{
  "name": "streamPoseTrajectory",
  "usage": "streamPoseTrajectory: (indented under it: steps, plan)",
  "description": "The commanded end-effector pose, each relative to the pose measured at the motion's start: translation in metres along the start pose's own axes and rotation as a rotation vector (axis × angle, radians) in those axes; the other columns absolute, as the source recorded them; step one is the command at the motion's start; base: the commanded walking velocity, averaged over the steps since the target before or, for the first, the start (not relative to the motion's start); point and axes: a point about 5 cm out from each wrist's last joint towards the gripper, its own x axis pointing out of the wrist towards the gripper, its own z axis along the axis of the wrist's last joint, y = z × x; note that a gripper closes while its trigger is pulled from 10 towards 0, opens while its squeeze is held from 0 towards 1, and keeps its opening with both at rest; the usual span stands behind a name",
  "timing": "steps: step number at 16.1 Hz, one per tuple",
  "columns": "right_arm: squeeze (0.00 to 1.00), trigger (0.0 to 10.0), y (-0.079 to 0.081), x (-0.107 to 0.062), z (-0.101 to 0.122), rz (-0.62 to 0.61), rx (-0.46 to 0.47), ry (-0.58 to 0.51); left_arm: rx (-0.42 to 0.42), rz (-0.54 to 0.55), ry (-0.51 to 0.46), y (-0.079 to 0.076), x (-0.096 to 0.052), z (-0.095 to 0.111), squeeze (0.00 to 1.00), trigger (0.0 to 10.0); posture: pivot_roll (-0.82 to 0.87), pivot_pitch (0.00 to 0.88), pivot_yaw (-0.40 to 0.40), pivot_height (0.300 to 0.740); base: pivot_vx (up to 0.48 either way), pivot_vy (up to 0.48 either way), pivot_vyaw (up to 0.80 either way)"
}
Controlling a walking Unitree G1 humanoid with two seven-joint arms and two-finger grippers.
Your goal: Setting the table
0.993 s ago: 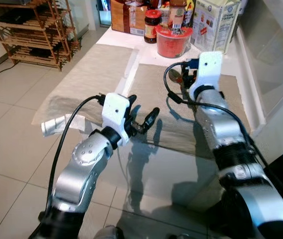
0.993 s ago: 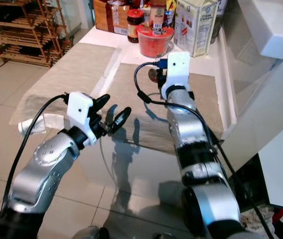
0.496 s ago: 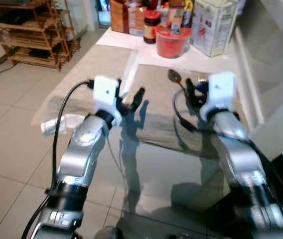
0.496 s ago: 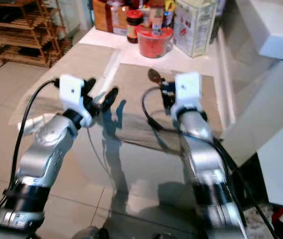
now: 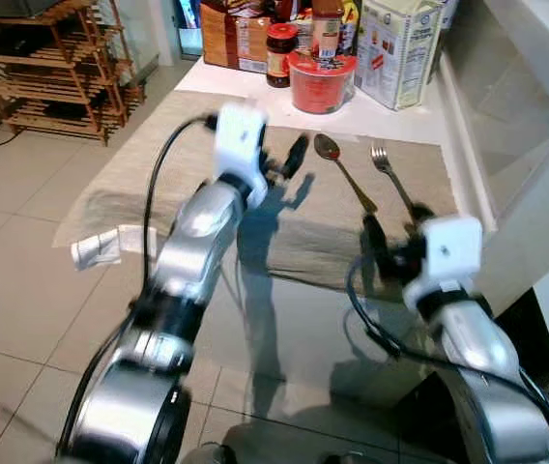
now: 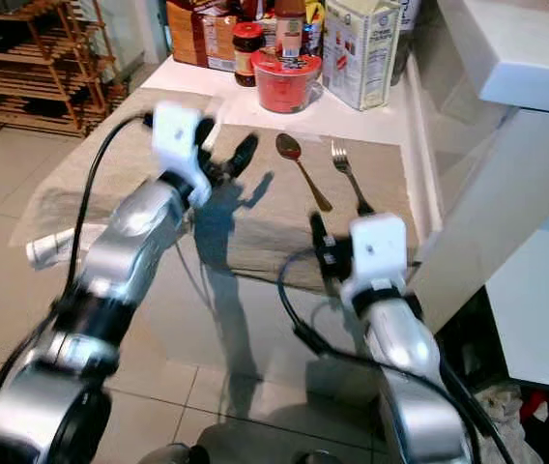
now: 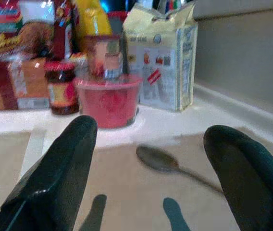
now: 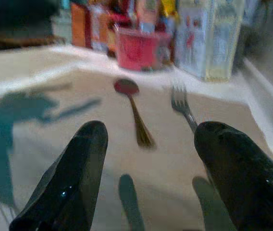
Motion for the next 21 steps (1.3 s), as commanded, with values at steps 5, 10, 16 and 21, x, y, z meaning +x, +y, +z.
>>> streamPoseTrajectory:
  steps: [5,10,16,21]
  plan:
    - [0.00,10.0,-0.018,-0.032,-0.006,-0.085,-0.013,0.063,-0.088,0.023,0.116,-0.018,0.028,-0.009,0.00,10.0,-0.21,0.079,0.082,0.740,0.000,0.000,0.00]
    - [0.00,10.0,-0.021,-0.042,-0.012,-0.095,-0.013,0.100,-0.156,0.139,0.225,-0.034,0.053,0.003,0.00,10.0,-0.22,0.079,0.105,0.740,0.000,0.000,0.00]
    - [0.00,10.0,-0.016,-0.040,-0.017,-0.091,-0.003,0.110,-0.059,-0.069,0.217,-0.076,0.051,-0.001,0.00,10.0,-0.20,0.083,0.122,0.740,0.000,0.000,0.00]
    - [0.00,10.0,-0.016,-0.036,-0.021,-0.092,0.008,0.117,0.002,-0.202,0.256,-0.087,0.027,-0.028,0.00,10.0,-0.16,0.100,0.114,0.740,0.000,0.000,0.00]
